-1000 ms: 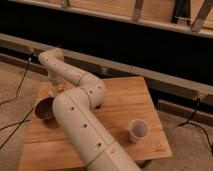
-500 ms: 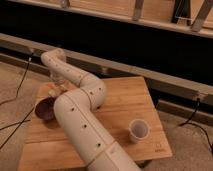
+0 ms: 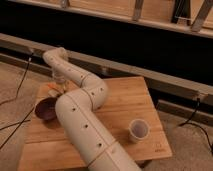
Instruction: Drag the pepper across the table
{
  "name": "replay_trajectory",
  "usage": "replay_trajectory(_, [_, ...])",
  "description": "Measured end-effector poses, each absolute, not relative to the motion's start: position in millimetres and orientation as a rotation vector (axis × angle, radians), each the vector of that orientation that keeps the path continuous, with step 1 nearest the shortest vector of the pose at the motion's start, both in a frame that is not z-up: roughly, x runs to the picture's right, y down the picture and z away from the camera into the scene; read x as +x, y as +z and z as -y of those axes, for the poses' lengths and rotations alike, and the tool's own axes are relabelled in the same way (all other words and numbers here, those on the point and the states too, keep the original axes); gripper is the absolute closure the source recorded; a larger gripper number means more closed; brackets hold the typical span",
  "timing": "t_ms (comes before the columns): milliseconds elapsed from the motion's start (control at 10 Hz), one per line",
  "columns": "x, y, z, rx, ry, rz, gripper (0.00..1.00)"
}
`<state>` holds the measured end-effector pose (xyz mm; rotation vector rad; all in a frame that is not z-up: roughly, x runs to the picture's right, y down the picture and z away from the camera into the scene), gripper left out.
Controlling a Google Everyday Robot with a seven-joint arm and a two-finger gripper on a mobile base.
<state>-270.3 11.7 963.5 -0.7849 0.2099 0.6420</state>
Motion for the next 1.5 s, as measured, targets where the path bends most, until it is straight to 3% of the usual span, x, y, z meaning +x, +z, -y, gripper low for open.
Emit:
replay_trajectory(200, [-270,961,-11,-0.791,0.644,-0.206,0.98])
replay_trajectory(300, [-270,960,-11,-0.793,0.645,-0.204,1.00])
replay_trajectory(1500, [-282,936,5,-0.759,0.563,-0.152,1.00])
